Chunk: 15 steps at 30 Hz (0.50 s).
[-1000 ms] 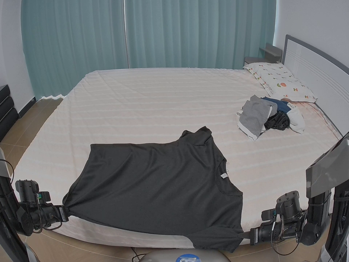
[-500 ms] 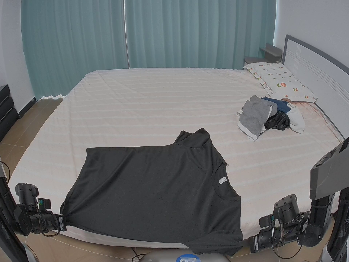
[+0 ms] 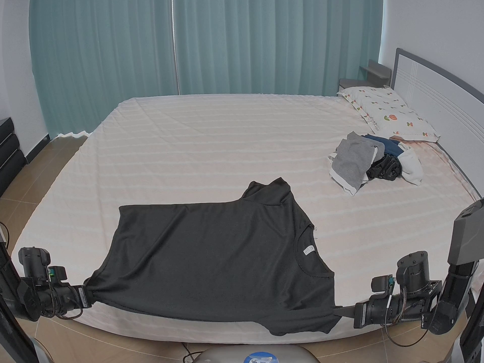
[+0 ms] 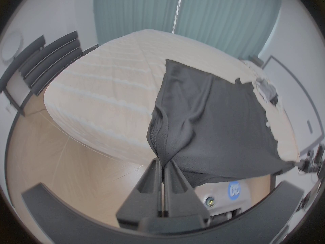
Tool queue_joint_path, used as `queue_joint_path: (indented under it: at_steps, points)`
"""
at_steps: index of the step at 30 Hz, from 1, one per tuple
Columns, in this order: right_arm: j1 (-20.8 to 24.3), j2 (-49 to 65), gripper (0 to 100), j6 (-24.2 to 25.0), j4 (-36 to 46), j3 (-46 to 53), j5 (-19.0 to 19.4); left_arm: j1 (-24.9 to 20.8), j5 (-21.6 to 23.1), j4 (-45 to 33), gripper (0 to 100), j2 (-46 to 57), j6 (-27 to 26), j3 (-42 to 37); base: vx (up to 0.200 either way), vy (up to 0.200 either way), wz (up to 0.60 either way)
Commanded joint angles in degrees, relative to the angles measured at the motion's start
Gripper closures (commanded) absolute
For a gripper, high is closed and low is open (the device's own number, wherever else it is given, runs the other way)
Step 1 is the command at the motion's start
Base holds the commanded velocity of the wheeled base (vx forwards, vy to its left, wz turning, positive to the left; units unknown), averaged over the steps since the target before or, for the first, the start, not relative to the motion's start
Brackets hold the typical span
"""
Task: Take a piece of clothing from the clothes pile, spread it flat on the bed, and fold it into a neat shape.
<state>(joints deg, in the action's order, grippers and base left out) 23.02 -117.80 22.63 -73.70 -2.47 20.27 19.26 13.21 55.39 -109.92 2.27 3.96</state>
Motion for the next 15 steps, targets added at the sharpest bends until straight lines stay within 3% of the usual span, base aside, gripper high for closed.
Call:
queue_joint_path:
  at_steps: [1, 6, 9, 15]
  points:
    - [-2.4, 1.3, 100, 2.9, -0.6, -5.3, -0.1, -0.5, 0.9, -0.2, 100, 1.0, 7.2, 4.9, 0.0, 0.0, 0.0]
    - [-3.4, 0.3, 100, 3.0, -0.3, -8.3, -0.1, -0.7, 0.9, -0.5, 100, 0.9, 11.0, 7.6, 0.0, 0.0, 0.0]
    - [-4.2, 0.1, 100, 3.0, 0.2, -11.9, -0.4, -1.5, 0.8, -2.5, 100, 1.1, 16.8, 10.9, 0.0, 0.0, 0.0]
    - [-5.4, 0.4, 100, 3.1, 1.6, -15.7, -0.8, -2.2, 1.0, -7.1, 100, 4.5, 18.0, 12.6, 0.0, 0.0, 0.0]
